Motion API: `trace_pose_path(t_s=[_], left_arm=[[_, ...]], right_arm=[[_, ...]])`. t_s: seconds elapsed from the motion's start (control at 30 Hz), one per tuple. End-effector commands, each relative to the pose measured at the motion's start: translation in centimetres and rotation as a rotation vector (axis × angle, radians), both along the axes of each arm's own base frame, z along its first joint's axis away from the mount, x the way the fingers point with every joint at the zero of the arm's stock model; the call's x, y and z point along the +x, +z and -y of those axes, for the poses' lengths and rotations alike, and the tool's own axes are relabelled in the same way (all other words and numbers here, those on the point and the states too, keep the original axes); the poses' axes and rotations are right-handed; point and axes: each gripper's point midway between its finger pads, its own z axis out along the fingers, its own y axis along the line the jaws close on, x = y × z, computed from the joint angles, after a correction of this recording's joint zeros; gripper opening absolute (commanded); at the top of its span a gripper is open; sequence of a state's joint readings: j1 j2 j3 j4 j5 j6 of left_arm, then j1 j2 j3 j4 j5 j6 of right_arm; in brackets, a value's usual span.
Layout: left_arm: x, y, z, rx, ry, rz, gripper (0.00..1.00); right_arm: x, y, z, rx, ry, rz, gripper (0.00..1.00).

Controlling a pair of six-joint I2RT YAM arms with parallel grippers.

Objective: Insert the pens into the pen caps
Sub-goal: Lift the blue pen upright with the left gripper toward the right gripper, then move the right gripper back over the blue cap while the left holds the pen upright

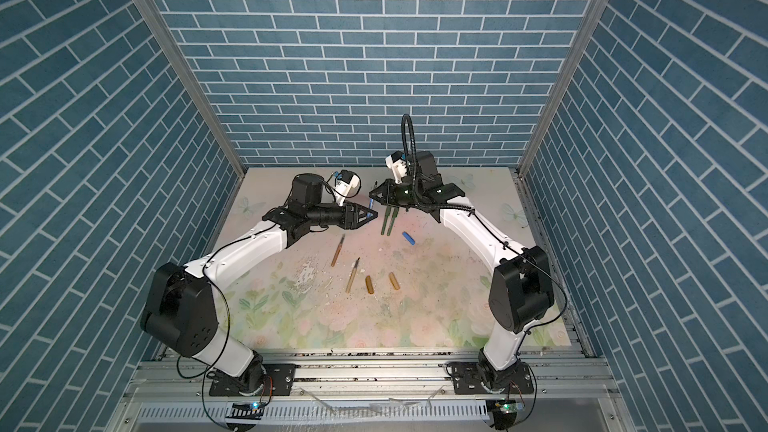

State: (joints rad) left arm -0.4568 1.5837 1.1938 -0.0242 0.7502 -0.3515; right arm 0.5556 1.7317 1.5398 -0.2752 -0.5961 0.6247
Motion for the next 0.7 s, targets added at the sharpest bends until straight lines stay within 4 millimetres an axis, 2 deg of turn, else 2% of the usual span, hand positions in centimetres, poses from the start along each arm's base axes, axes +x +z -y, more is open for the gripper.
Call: trace_pose_path(t_s=[0.0,0.13,0.3,0.47,0.53,0.57,0.63,0.67], left_arm=[[-0.1,-0.4,0.4,-0.016,-0.022,-0.007,0.48],[0.0,-0.6,0.5,-0.015,-0.024,-0.016,0.37],[0.0,-0.9,0.6,-0.009,-0.028,-0.025,0.35],[0.1,-0.8,0.4,-0.005,-0.017,-0.021,0.12],[0.2,-0.7,0.4,-0.006,-0.009,-0.019,0.08],[0.2,-0.6,0.3,-0.004,-0.002,-0.016,0.06],[0.4,-0.8,0.1,0.005,0.019,-0.017,0.05],[0.6,-0.8,-0.1,0.015,0.038,-0.014,0.03]], right_arm=[[-0.8,0.9,-0.3,0.025,0.015,0.004,0.0],[-1.0,1.2,-0.6,0.039,0.02,0.006,0.0],[-1.1,1.7,-0.9,0.058,0.027,0.009,0.0],[-1.4,1.3,-0.9,0.049,0.031,0.002,0.0],[-1.7,1.2,-1.0,0.047,0.043,-0.005,0.0],[-1.8,1.3,-1.0,0.046,0.047,-0.005,0.08],[-2.0,1.7,-0.7,0.042,0.044,0.004,0.34],[-2.3,2.1,-0.4,0.031,0.042,0.017,0.39]])
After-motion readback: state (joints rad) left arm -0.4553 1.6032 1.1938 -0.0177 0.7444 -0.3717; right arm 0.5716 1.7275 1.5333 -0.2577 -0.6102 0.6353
